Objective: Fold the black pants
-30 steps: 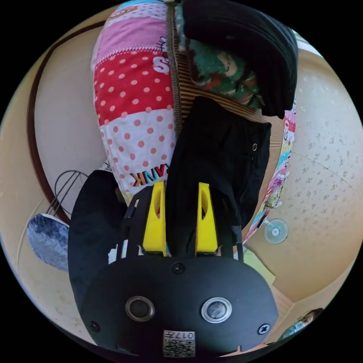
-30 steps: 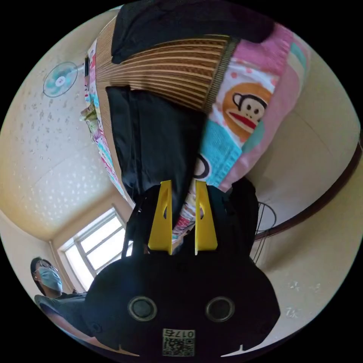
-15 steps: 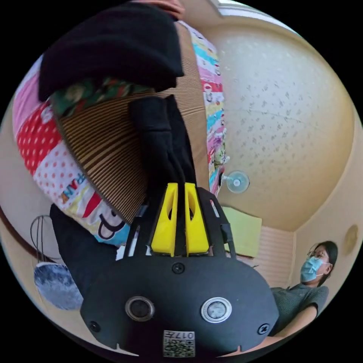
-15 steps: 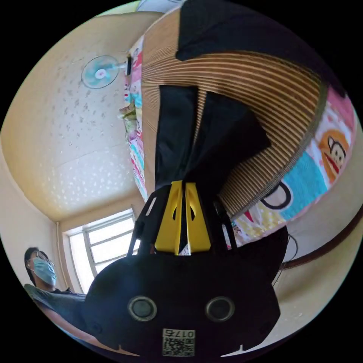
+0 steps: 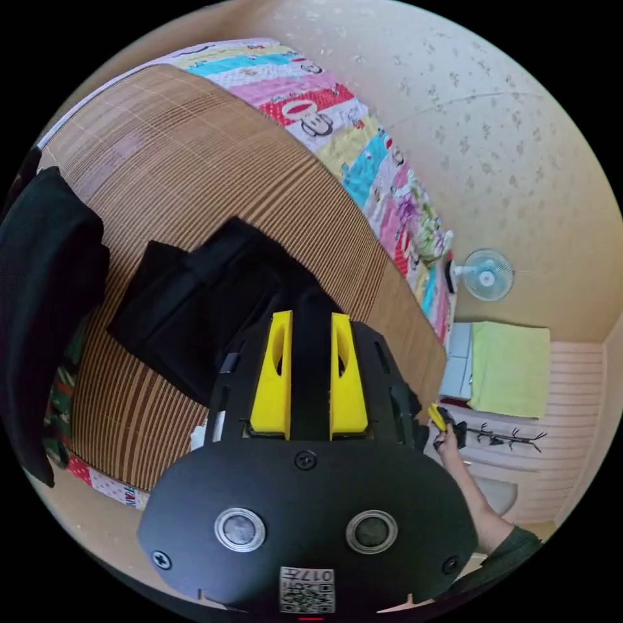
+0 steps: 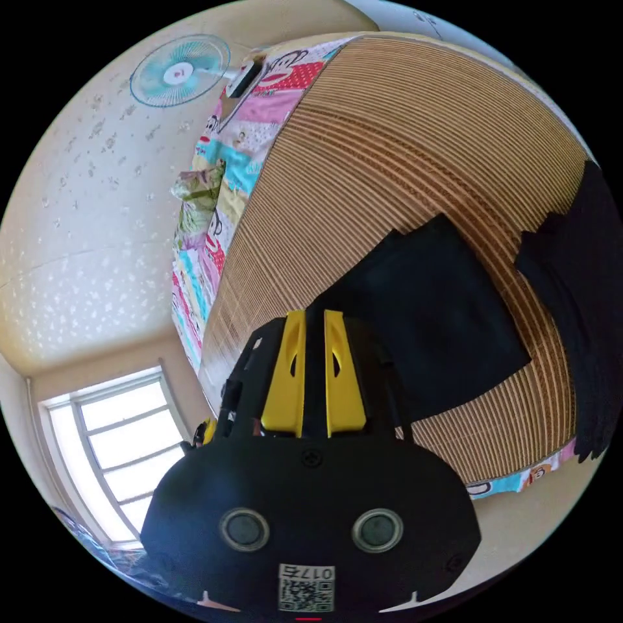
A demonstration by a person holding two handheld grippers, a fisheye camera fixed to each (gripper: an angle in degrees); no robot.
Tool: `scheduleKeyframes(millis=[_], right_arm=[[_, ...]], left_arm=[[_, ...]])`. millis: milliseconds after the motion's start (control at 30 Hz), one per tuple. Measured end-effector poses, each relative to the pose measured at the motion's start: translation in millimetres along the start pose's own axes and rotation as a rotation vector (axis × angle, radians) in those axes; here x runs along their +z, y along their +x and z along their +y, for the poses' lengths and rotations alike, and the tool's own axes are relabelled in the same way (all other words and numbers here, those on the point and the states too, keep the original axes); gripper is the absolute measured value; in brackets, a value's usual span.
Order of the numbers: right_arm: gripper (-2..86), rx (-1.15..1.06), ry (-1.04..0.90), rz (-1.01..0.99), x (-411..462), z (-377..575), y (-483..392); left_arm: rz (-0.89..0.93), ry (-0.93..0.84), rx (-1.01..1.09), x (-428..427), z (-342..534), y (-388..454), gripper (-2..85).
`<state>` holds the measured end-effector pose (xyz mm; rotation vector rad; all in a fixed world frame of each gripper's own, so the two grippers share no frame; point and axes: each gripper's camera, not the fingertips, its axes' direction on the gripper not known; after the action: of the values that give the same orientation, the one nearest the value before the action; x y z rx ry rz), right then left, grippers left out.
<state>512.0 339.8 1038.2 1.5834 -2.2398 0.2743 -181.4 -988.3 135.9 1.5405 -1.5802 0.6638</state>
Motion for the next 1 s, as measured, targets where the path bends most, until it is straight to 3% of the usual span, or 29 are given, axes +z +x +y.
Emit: scheduleKeyframes(millis=[167, 233, 300, 367, 467, 600, 667, 767, 833, 900, 1000], right_arm=[[1.1, -0.164, -0.218, 0.169, 75.9, 40.4, 12.4], [0.8, -0.234, -0.43, 0.41, 121.2, 79.6, 42.1], [0.6, -0.342, -0.357, 0.412, 113.2, 109.4, 50.3], [0.5, -0.288, -0.356, 0.382, 105.4, 120.7, 67.0], [0.4, -0.144, -0.366, 0.28, 90.2, 127.8, 97.1], [0.3, 0.076, -0.248, 0.057, 58.9, 139.2, 148.1], [0.2, 0.153, -0.171, -0.037, 47.2, 147.7, 162.9], [0.2, 0.223, -0.104, -0.123, 38.5, 163.9, 174.2], [0.2, 0.251, -0.094, -0.15, 38.3, 176.6, 177.6], [0.2, 0.265, -0.093, -0.163, 37.5, 185.3, 178.5], [0.2, 0.273, -0.067, -0.189, 31.4, 198.7, 178.6]], left_arm=[[-0.178, -0.337, 0.087, 97.9, 37.6, -7.6, 5.5], [-0.238, -0.364, 0.163, 111.4, 74.7, -15.3, 1.9], [-0.235, -0.372, 0.15, 109.3, 97.3, -24.1, 1.9], [-0.2, -0.323, 0.143, 94.8, 115.6, -30.9, 2.5], [-0.227, -0.054, -0.031, 41.4, 136.4, -56.4, 9.8], [0.07, 0.1, -0.349, 20.0, 120.8, -128.7, 15.8], [0.074, 0.148, -0.394, 19.1, 101.3, -142.3, 17.2], [0.051, 0.134, -0.363, 31.4, 56.7, -143.4, 15.8], [-0.022, 0.033, -0.325, 47.3, 26.5, -132.3, 9.0], [-0.018, -0.018, -0.158, 47.4, 13.6, -113.7, 6.5], [0.358, -0.006, 0.077, 11.9, 17.2, -96.5, 5.8]])
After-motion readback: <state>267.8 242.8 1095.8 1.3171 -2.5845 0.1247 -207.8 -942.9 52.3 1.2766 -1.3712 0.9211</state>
